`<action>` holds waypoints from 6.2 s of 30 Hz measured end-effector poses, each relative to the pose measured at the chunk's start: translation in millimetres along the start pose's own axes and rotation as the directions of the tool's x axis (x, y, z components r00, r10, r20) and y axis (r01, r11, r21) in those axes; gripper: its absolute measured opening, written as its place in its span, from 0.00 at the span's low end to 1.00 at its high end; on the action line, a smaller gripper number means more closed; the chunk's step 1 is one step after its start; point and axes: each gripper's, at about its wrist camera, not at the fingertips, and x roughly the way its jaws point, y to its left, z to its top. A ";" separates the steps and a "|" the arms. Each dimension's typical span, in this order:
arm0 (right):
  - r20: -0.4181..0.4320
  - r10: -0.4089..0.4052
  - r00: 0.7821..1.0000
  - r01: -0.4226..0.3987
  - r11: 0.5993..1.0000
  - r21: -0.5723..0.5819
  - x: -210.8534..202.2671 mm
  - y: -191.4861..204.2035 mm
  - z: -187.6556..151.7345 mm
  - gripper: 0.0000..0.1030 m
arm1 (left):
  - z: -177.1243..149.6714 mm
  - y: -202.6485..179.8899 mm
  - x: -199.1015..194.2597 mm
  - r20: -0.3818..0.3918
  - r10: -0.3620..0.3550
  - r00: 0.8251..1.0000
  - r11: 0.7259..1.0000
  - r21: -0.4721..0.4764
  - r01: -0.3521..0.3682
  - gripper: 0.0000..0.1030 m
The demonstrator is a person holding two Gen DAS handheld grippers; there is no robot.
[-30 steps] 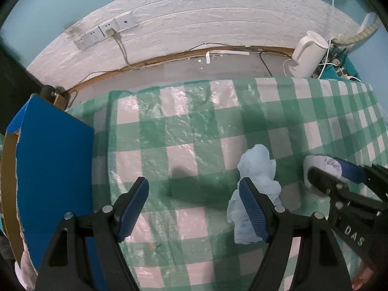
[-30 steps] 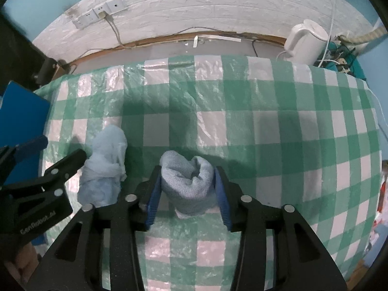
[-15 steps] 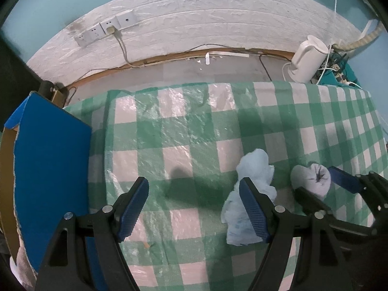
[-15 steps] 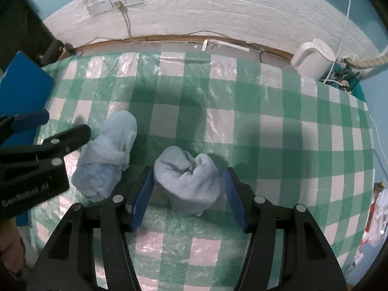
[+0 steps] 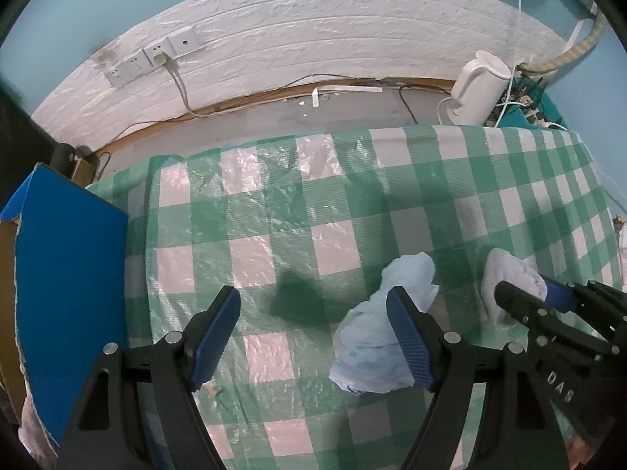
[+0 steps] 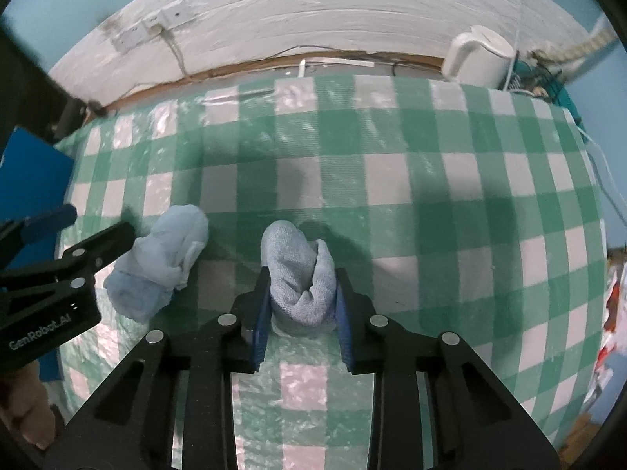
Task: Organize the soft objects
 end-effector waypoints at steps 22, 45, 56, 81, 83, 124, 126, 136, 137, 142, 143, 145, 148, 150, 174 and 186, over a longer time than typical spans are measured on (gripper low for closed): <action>0.004 0.007 1.000 -0.007 0.999 0.045 -10.9 -17.6 -14.4 0.27 | -18.0 -42.3 23.4 -0.039 0.010 0.999 0.988 0.152 -0.004 0.79; 0.068 0.011 0.998 -0.011 1.000 -0.003 -53.3 20.6 -19.9 0.27 | -36.4 -21.8 -31.5 0.099 0.040 0.994 0.987 0.151 -0.054 0.46; 0.109 0.028 0.994 -0.022 0.998 -0.057 -84.4 55.9 -18.2 0.27 | -40.7 13.2 -73.0 0.151 0.050 0.987 0.993 0.095 -0.064 0.46; 0.121 0.100 0.988 -0.068 0.967 -0.245 -112.8 168.2 -22.4 0.27 | -77.6 134.4 -141.9 0.209 0.147 0.967 0.988 -0.070 -0.135 0.46; 0.119 0.111 0.987 -0.076 0.962 -0.264 -113.6 180.6 -22.5 0.27 | -80.4 142.6 -145.5 0.214 0.154 0.965 0.987 -0.082 -0.139 0.46; 0.047 0.182 0.982 -0.138 0.866 -0.480 -73.1 366.7 -11.0 0.48 | -136.4 297.8 -118.1 0.085 0.248 0.965 0.923 -0.324 -0.208 0.68; 0.051 0.170 0.984 -0.124 0.865 -0.485 -74.2 366.5 -11.2 0.54 | -136.2 296.8 -119.0 0.076 0.244 0.967 0.926 -0.316 -0.208 0.70; 0.104 0.165 0.981 -0.103 0.892 -0.440 -102.5 344.7 -9.9 0.54 | -137.5 285.8 -150.3 0.142 0.257 0.956 0.937 -0.277 -0.211 0.78; 0.110 0.166 0.980 -0.102 0.893 -0.438 -106.3 342.7 -10.3 0.54 | -137.9 284.4 -154.2 0.146 0.254 0.956 0.939 -0.275 -0.208 0.78; 0.154 0.172 0.973 -0.094 0.904 -0.418 -133.2 326.0 -15.8 0.57 | -141.4 273.8 -173.7 0.174 0.259 0.950 0.938 -0.281 -0.204 0.80; 0.165 0.174 0.971 -0.092 0.906 -0.412 -138.9 322.1 -17.4 0.58 | -141.4 270.3 -177.1 0.182 0.259 0.949 0.939 -0.276 -0.203 0.80; 0.180 0.174 0.968 -0.088 0.910 -0.405 -146.5 315.7 -20.2 0.59 | -141.3 261.3 -184.7 0.200 0.258 0.945 0.945 -0.258 -0.203 0.82; 0.194 0.176 0.965 -0.087 0.914 -0.397 -157.3 305.8 -24.8 0.59 | -142.1 252.0 -194.3 0.219 0.244 0.945 0.952 -0.238 -0.191 0.85; 0.205 0.178 0.963 -0.086 0.916 -0.392 -164.0 299.4 -28.7 0.59 | -143.1 247.2 -202.3 0.234 0.237 0.943 0.955 -0.235 -0.181 0.85; 0.286 0.206 0.936 -0.103 0.936 -0.335 -204.2 251.4 -53.0 0.60 | -143.6 221.7 -233.8 0.254 0.232 0.939 0.959 -0.224 -0.177 0.91; 0.266 0.209 0.941 -0.111 0.934 -0.339 -194.6 254.0 -53.5 0.60 | -142.9 221.4 -228.7 0.241 0.232 0.942 0.959 -0.219 -0.180 0.91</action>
